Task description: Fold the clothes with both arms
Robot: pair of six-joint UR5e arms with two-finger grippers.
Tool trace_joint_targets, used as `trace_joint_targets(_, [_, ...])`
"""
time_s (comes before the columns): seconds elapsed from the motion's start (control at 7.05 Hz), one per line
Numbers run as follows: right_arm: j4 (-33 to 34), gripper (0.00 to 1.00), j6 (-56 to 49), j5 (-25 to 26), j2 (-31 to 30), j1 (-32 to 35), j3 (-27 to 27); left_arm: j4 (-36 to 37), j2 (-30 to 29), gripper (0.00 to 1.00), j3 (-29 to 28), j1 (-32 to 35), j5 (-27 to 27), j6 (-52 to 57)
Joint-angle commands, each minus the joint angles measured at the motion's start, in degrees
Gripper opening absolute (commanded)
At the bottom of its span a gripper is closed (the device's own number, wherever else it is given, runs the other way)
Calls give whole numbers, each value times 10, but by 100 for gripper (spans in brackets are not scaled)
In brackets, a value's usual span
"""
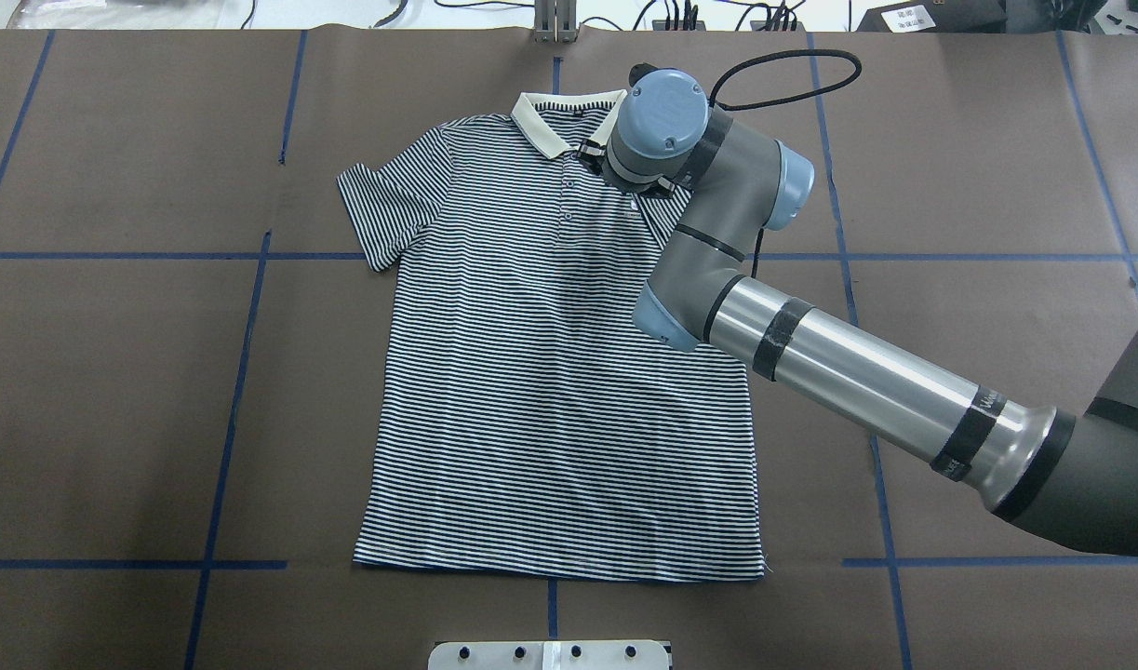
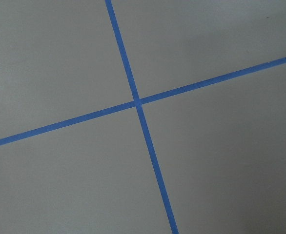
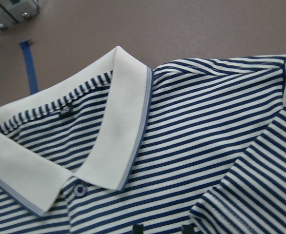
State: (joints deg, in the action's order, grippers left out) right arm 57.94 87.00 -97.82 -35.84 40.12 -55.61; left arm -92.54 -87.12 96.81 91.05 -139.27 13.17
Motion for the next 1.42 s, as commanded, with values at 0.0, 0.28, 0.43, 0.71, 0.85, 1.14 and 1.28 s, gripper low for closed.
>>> trace_joint_targets(0.0, [13,100,40,-9,0,1,-72,-92,-3,100,-15,-34,-67,-9])
trace_joint_targets(0.28, [111,100,40,-50,-72,6,-243,-243,-23,100,-28,-99,-77,-217])
trace_joint_targets(0.43, [111,100,34,-63,-138,13,-317,-264,-70,100,-35,-138,-71,-300])
trace_joint_targets(0.71, [107,100,16,-142,-240,64,-403,-261,-182,99,-93,-222,-12,-431])
trace_joint_targets(0.85, [106,100,-6,-153,-273,77,-431,-269,-234,96,-128,-288,71,-531])
trace_joint_targets(1.14, [105,100,-10,-150,-327,82,-491,-280,-334,96,-223,-343,124,-569])
trace_joint_targets(1.28, [105,100,-10,-149,-340,82,-512,-313,-362,93,-251,-367,152,-588])
